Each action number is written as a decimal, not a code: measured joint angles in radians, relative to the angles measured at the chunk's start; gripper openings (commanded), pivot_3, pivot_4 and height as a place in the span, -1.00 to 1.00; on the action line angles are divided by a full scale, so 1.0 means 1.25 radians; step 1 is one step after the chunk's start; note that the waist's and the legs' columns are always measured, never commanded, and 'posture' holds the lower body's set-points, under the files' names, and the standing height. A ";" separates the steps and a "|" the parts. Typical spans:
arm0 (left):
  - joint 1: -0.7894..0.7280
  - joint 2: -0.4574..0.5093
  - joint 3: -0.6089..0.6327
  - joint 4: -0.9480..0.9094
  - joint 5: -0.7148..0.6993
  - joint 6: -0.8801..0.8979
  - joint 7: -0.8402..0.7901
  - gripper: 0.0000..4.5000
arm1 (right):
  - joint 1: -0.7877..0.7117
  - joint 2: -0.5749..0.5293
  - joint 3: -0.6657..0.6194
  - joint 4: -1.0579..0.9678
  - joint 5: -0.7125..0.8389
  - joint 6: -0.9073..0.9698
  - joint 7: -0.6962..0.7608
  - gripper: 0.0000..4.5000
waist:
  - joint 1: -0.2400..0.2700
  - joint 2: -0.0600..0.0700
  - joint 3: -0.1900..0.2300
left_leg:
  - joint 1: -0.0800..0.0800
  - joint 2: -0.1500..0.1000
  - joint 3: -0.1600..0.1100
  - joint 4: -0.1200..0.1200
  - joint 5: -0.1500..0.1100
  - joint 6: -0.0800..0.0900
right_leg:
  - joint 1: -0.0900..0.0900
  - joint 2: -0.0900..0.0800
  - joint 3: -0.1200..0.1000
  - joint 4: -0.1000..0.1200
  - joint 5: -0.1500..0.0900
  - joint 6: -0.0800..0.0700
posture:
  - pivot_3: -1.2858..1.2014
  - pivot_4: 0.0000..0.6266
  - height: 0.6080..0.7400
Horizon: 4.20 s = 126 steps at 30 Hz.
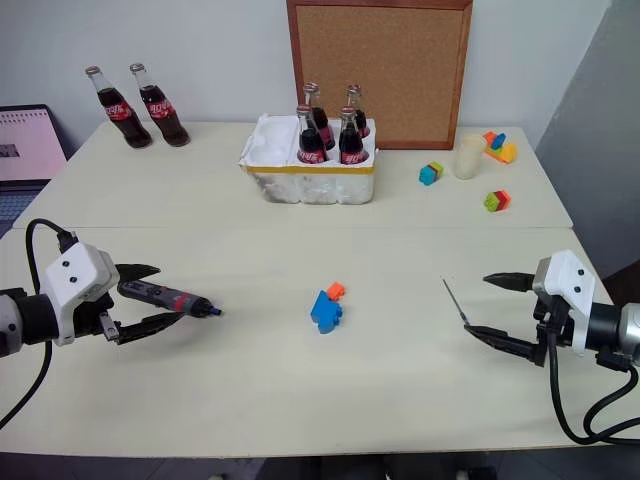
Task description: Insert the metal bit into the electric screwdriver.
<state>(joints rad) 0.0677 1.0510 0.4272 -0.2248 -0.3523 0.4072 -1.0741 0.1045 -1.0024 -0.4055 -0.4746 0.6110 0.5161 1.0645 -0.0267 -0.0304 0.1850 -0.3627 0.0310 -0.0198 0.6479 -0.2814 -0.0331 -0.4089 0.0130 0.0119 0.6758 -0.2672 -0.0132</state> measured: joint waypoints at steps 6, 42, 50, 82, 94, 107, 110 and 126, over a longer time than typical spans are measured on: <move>0.018 -0.001 0.005 0.000 0.004 -0.002 0.003 1.00 | 0.001 0.000 0.000 0.003 -0.004 -0.003 0.003 1.00 | 0.000 0.000 0.000 | 0.000 0.000 0.000 0.000 0.000 0.000 | 0.000 0.000 0.000 0.000 0.000 0.000 | 0.03 -0.52 1.00; -0.014 -0.016 -0.160 -0.107 0.001 -0.063 -0.062 1.00 | -0.289 0.267 0.492 0.040 -0.224 -0.003 -0.190 1.00 | -0.002 0.000 0.000 | -0.001 0.000 0.001 0.001 0.000 0.000 | -0.003 0.001 0.002 0.003 0.000 0.000 | 0.03 -0.52 1.00; -0.029 -0.017 -0.199 -0.095 0.007 -0.073 -0.075 1.00 | -0.312 0.368 0.636 0.045 -0.253 0.118 -0.220 1.00 | -0.002 0.000 0.000 | -0.001 0.000 0.000 0.002 0.000 0.000 | -0.003 0.001 0.001 0.003 0.000 0.000 | 0.03 -0.52 1.00; -0.059 -0.047 -0.258 0.015 0.038 -0.194 -0.094 1.00 | -0.372 0.549 0.574 0.097 -0.316 0.253 -0.410 1.00 | -0.004 0.000 0.000 | -0.001 0.001 0.000 0.001 0.000 0.000 | -0.004 0.001 0.001 0.004 0.000 -0.001 | 0.03 -0.52 1.00; -0.058 -0.058 -0.264 0.038 0.039 -0.228 -0.111 1.00 | -0.419 0.634 0.628 0.164 -0.348 0.325 -0.492 1.00 | -0.004 0.000 0.000 | -0.002 0.001 0.000 0.001 0.000 0.000 | -0.004 0.001 0.001 0.004 0.000 -0.001 | 0.03 -0.52 1.00; -0.080 -0.059 -0.264 0.027 0.024 -0.191 -0.121 1.00 | -0.473 0.701 0.670 0.279 -0.402 0.250 -0.523 0.84 | -0.005 0.000 0.000 | -0.002 0.001 0.001 0.001 0.000 0.000 | -0.005 0.001 0.002 0.004 0.000 -0.001 | 0.03 -0.52 1.00; -0.082 -0.059 -0.265 0.016 0.024 -0.179 -0.113 1.00 | -0.476 0.696 0.671 0.283 -0.410 0.236 -0.522 0.57 | -0.005 0.000 0.000 | -0.002 0.001 0.001 0.001 0.000 0.000 | -0.005 0.001 0.001 0.004 0.000 -0.001 | 0.03 -0.52 1.00; -0.145 -0.117 -0.283 -0.076 -0.041 -0.079 -0.081 1.00 | -0.386 0.486 0.536 0.024 -0.358 0.291 -0.436 0.14 | 0.000 0.000 0.000 | -0.004 -0.001 0.000 0.001 0.000 0.000 | -0.005 0.000 0.001 0.003 0.000 0.000 | 0.03 -0.52 1.00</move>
<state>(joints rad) -0.1133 0.9051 0.0736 -0.3197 -0.4035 0.3085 -1.1754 -0.3778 -0.3944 0.2645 -0.4443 0.1636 0.8804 0.5198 -0.0267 -0.0308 0.1848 -0.3672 0.0300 -0.0201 0.6495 -0.2814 -0.0329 -0.4147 0.0131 0.0127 0.6796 -0.2669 -0.0138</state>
